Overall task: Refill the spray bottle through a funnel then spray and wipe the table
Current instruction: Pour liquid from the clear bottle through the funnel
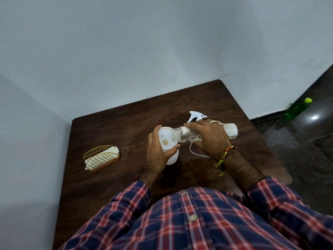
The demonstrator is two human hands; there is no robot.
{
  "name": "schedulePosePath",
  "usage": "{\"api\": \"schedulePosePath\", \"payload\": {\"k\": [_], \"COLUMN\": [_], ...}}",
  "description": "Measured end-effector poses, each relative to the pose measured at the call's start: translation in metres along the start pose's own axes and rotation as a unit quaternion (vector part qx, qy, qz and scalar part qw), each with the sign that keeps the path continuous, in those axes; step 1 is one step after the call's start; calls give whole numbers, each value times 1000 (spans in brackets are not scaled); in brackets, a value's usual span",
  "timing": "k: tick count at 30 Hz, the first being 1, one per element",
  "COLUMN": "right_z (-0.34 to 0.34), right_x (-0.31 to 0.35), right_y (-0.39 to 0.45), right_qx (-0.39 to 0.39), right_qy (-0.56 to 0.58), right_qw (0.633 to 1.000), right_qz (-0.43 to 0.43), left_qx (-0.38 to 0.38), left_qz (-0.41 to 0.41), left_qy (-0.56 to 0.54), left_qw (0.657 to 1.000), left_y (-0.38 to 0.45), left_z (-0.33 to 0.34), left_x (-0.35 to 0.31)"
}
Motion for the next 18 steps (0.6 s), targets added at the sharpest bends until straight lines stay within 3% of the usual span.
{"api": "schedulePosePath", "payload": {"k": [18], "right_z": [2], "right_x": [-2], "right_y": [1], "right_qx": [6], "right_qy": [10], "right_qw": [1000], "right_qz": [-1], "left_qx": [3], "left_qz": [-4], "left_qy": [-2], "left_qw": [1000], "left_y": [1], "left_z": [1], "left_x": [0]}}
Point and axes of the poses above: each hand's wrist, its own y-axis towards the middle knuckle, its own z-axis out of the palm, x = y × z, the point moved 1 cm from there along y, towards the middle knuckle, and after that the axes turned 12 degrees about z, right-handed, at the moved point
